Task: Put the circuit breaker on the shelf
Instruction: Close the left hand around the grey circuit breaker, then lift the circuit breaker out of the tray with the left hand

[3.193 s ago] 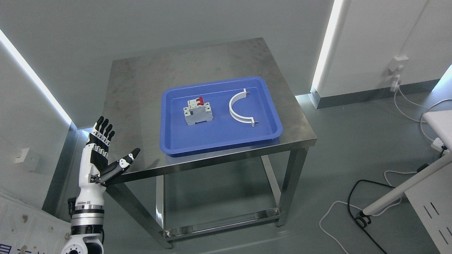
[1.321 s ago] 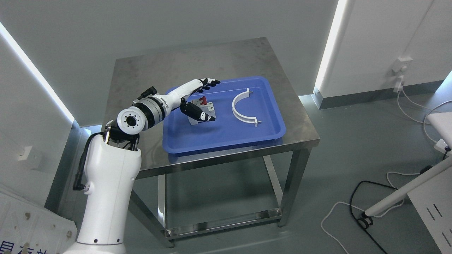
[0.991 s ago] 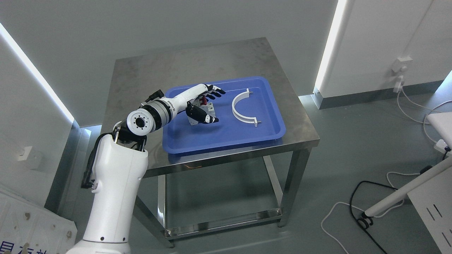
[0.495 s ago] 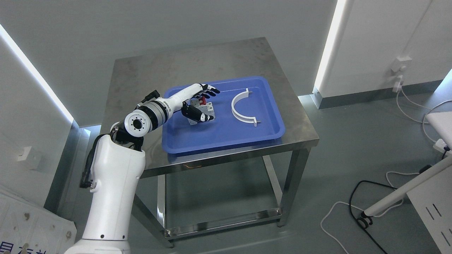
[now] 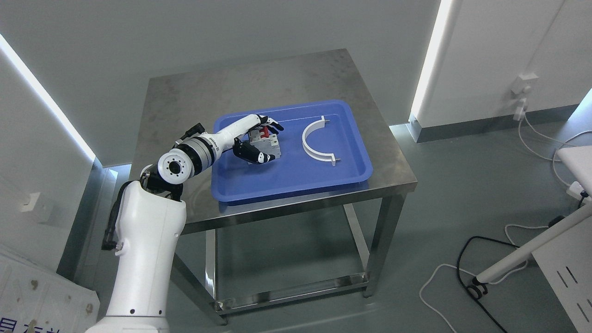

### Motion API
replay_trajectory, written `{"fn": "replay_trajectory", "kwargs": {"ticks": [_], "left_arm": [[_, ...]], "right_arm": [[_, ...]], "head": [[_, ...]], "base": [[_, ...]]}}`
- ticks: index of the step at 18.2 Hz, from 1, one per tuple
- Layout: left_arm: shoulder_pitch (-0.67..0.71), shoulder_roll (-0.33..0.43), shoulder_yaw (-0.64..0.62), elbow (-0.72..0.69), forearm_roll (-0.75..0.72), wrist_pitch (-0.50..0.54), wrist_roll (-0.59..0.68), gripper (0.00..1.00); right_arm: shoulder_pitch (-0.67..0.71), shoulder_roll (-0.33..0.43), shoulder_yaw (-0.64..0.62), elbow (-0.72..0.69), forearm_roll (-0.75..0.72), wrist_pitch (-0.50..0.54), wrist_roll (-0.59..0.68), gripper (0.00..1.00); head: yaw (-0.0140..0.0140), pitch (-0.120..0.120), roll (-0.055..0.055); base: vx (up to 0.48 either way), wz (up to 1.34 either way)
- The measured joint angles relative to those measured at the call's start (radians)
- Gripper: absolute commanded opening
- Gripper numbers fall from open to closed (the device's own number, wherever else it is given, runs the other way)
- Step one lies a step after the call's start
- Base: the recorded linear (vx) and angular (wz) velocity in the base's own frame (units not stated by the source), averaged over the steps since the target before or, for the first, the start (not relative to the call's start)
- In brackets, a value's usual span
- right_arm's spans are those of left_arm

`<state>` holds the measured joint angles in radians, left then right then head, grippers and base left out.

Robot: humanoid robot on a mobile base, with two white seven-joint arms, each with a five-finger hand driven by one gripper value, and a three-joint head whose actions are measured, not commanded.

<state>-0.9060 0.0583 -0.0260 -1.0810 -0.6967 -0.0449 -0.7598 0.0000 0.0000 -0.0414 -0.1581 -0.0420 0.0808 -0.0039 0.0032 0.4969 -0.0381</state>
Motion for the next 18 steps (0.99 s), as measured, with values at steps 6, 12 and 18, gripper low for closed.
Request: {"fn": "replay_trajectory", "kwargs": {"ticks": [6, 12, 18], "left_arm": [[0.002, -0.026, 0.013, 0.027, -0.001, -0.103, -0.003, 0.11], [0.003, -0.041, 0.088, 0.03, 0.03, -0.168, -0.004, 0.1], [-0.003, -0.049, 0.226, -0.043, 0.32, -0.17, 0.074, 0.12]], "right_arm": [[0.0, 0.0, 0.0, 0.0, 0.0, 0.0, -0.002, 1.0], [0.0, 0.0, 0.0, 0.0, 0.0, 0.0, -0.003, 1.0], [0.0, 0.0, 0.0, 0.0, 0.0, 0.0, 0.0, 1.0]], "head": [[0.0, 0.0, 0.0], [0.0, 0.0, 0.0], [0.0, 0.0, 0.0]], "base": [[0.0, 0.0], [0.003, -0.02], [0.0, 0.0]]}}
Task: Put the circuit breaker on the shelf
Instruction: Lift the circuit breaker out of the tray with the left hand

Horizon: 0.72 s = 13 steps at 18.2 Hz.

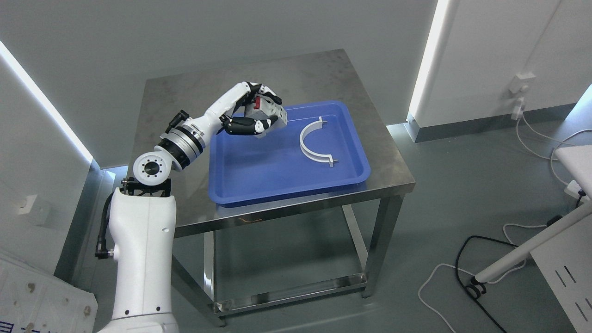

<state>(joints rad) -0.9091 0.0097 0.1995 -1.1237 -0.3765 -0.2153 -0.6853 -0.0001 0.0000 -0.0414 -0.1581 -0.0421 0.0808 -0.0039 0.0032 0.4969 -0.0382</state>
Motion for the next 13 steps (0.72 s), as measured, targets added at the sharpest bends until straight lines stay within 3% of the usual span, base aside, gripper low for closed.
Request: {"fn": "replay_trajectory", "kwargs": {"ticks": [5, 13], "left_arm": [[0.056, -0.004, 0.097, -0.083, 0.163, 0.007, 0.261, 0.12], [0.23, -0.007, 0.177, -0.23, 0.283, 0.003, 0.342, 0.12]], "right_arm": [[0.0, 0.0, 0.0, 0.0, 0.0, 0.0, 0.001, 1.0], [0.0, 0.0, 0.0, 0.0, 0.0, 0.0, 0.001, 1.0]], "head": [[0.0, 0.0, 0.0], [0.0, 0.0, 0.0]], "base": [[-0.006, 0.01], [-0.144, 0.0]]}}
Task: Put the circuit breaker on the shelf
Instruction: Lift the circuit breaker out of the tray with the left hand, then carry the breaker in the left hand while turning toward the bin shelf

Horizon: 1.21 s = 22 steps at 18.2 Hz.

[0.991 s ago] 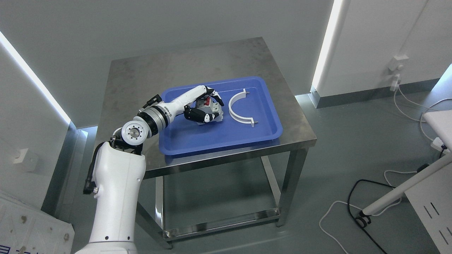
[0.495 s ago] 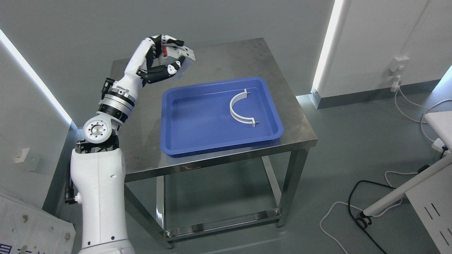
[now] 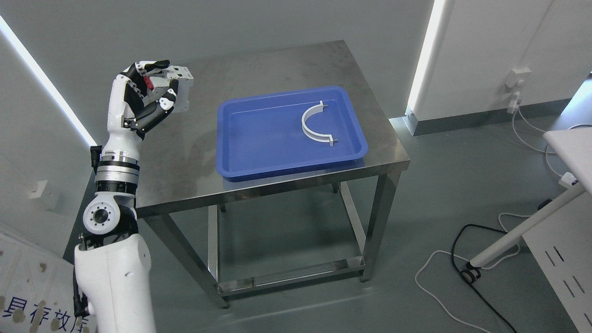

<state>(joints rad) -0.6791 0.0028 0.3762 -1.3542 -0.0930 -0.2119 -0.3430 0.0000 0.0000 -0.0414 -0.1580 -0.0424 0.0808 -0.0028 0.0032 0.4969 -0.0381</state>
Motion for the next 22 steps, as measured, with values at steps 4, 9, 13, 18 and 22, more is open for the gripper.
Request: {"fn": "replay_trajectory", "kwargs": {"ticks": [4, 9, 13, 18, 22], "left_arm": [[0.061, -0.001, 0.025, -0.06, 0.032, -0.002, 0.002, 0.13], [0.126, -0.002, 0.047, -0.123, 0.072, -0.016, -0.005, 0.13], [0.196, -0.002, 0.055, -0.162, 0.084, -0.089, -0.121, 0.13], [0.285, -0.002, 0.06, -0.192, 0.09, -0.226, -0.303, 0.13], [0.343, -0.002, 0.036, -0.212, 0.092, -0.297, -0.34, 0.13]], "right_arm": [[0.0, 0.0, 0.0, 0.0, 0.0, 0.0, 0.0, 1.0], [0.0, 0.0, 0.0, 0.0, 0.0, 0.0, 0.0, 1.0], [0.0, 0.0, 0.0, 0.0, 0.0, 0.0, 0.0, 1.0], [0.0, 0.0, 0.0, 0.0, 0.0, 0.0, 0.0, 1.0], [0.0, 0.0, 0.0, 0.0, 0.0, 0.0, 0.0, 1.0]], "head": [[0.0, 0.0, 0.0], [0.0, 0.0, 0.0], [0.0, 0.0, 0.0], [0.0, 0.0, 0.0], [0.0, 0.0, 0.0]], "base": [[-0.294, 0.08], [-0.341, 0.18], [-0.418, 0.14], [-0.382, 0.23], [-0.342, 0.76]]}}
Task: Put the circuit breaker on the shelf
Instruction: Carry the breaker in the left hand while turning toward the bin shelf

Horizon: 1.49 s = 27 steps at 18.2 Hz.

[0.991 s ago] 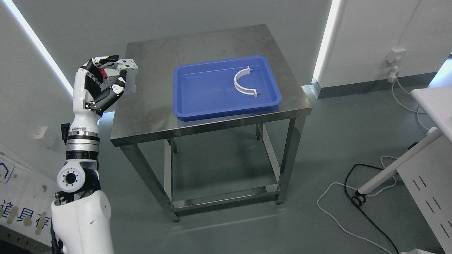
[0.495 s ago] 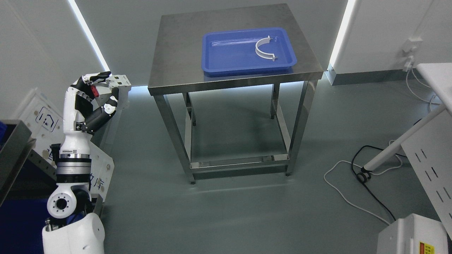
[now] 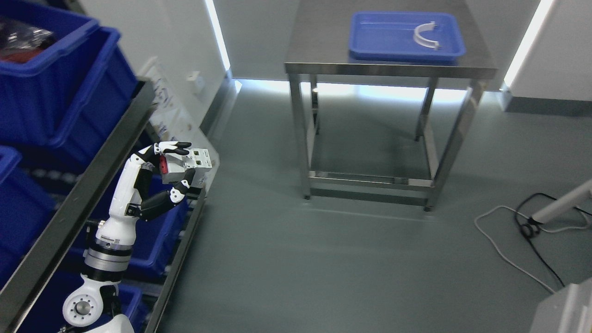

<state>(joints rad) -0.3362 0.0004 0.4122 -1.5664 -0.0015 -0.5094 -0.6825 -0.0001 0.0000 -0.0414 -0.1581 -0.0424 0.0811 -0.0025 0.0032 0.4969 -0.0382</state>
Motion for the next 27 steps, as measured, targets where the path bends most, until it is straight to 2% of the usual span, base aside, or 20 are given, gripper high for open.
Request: {"fn": "replay_trajectory", "kwargs": {"ticks": [13, 17, 22, 27], "left_arm": [[0.041, 0.0, -0.119, -0.09, 0.044, -0.049, 0.007, 0.14], [0.014, 0.0, -0.193, -0.107, 0.053, -0.057, 0.097, 0.13], [-0.064, 0.0, -0.278, -0.119, 0.057, 0.033, 0.158, 0.13], [-0.161, 0.0, -0.304, -0.11, 0.029, 0.152, 0.164, 0.13]], "right_arm": [[0.0, 0.0, 0.0, 0.0, 0.0, 0.0, 0.0, 1.0], [0.0, 0.0, 0.0, 0.0, 0.0, 0.0, 0.0, 1.0], [0.0, 0.0, 0.0, 0.0, 0.0, 0.0, 0.0, 1.0], [0.0, 0.0, 0.0, 0.0, 0.001, 0.0, 0.0, 1.0]], "head": [[0.0, 0.0, 0.0], [0.0, 0.0, 0.0], [0.0, 0.0, 0.0], [0.0, 0.0, 0.0]], "base": [[-0.225, 1.01], [-0.082, 1.03], [-0.011, 0.79], [0.041, 0.31]]}}
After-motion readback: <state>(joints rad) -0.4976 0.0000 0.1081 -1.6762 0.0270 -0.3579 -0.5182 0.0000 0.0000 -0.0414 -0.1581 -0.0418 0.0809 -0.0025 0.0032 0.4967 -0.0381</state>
